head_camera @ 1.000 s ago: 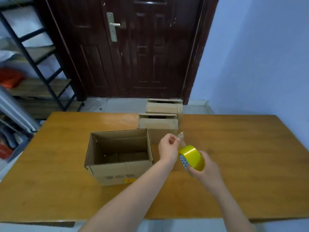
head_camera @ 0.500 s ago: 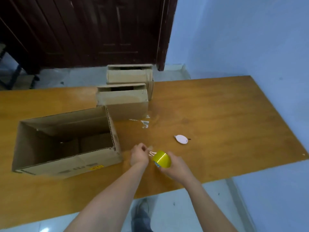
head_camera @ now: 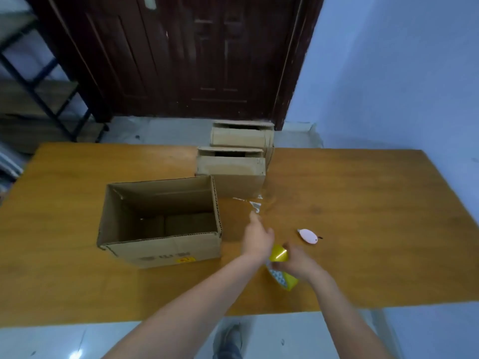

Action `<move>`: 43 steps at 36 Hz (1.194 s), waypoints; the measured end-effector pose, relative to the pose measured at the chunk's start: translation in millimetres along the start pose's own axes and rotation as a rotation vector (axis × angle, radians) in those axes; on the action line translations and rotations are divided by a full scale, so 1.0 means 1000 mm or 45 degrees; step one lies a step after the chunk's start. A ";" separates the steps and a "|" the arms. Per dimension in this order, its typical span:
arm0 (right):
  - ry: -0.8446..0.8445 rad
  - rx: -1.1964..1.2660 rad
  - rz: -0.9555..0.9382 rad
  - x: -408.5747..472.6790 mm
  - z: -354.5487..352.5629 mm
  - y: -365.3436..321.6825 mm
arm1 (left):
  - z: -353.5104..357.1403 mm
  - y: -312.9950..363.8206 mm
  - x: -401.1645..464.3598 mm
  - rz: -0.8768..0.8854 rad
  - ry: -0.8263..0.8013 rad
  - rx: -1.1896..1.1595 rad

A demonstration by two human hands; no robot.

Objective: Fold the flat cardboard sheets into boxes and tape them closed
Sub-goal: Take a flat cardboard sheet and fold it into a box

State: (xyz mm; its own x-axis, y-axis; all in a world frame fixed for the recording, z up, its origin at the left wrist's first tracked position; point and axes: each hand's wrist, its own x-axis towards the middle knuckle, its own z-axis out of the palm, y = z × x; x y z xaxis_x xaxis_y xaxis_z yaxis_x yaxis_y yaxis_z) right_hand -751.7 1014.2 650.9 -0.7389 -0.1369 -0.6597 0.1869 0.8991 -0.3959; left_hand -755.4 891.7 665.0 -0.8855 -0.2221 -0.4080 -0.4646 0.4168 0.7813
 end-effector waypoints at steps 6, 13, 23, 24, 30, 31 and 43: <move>0.452 0.194 -0.175 0.005 -0.025 -0.071 | -0.103 0.052 -0.032 0.587 0.216 -0.231; 0.476 0.463 -0.592 -0.020 -0.021 -0.159 | -0.249 -0.019 -0.017 0.483 0.922 0.018; 0.446 0.289 -0.633 -0.015 0.022 -0.188 | -0.274 -0.109 -0.011 0.234 0.625 0.107; 0.409 0.238 -0.631 -0.014 0.027 -0.189 | -0.272 -0.110 -0.011 0.250 0.599 0.090; 0.107 0.035 -0.529 -0.008 0.036 -0.194 | -0.260 -0.114 -0.006 0.347 0.325 0.175; 0.095 0.044 -0.522 -0.008 0.035 -0.194 | -0.260 -0.114 -0.005 0.323 0.275 0.196; 0.996 -0.157 -0.788 0.009 0.044 -0.206 | -0.273 -0.109 -0.012 0.260 0.008 0.228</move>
State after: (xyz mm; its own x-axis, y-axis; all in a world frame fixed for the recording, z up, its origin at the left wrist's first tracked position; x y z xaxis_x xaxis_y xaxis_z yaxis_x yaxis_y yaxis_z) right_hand -768.1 809.8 698.5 -0.9094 -0.3227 0.2623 -0.4094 0.8053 -0.4289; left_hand -693.1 608.3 713.9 -0.9611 -0.1227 -0.2474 -0.2702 0.6027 0.7508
